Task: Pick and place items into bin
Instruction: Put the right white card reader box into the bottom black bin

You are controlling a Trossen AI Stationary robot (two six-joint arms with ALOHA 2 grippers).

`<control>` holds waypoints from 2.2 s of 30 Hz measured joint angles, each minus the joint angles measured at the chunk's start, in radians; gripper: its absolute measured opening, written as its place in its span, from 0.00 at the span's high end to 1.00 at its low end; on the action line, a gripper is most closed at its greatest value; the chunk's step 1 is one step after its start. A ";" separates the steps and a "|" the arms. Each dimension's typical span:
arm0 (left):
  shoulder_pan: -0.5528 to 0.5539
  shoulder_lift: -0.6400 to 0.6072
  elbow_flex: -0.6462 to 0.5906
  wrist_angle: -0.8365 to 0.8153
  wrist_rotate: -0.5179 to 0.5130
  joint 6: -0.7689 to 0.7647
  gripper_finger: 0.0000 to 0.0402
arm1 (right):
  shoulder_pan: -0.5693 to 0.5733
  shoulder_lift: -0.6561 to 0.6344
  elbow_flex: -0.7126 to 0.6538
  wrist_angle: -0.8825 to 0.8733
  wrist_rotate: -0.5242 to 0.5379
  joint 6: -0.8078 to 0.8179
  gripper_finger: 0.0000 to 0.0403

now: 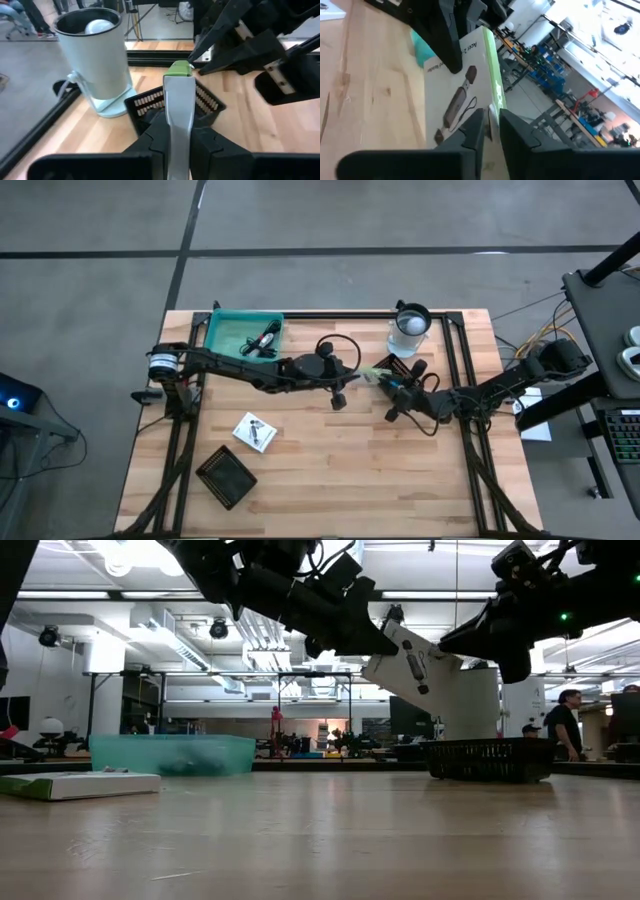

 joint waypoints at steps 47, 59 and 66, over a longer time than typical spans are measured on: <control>-0.167 -0.603 0.159 -1.552 0.196 -0.785 0.95 | -0.080 -0.001 0.016 0.065 0.076 -0.005 0.80; -0.385 -0.579 0.154 -1.664 0.269 -1.185 0.95 | -0.080 -0.001 0.015 0.063 0.069 0.015 0.81; -0.556 -0.572 0.112 -1.667 0.265 -1.492 0.95 | -0.080 -0.001 0.015 0.064 0.069 0.009 0.83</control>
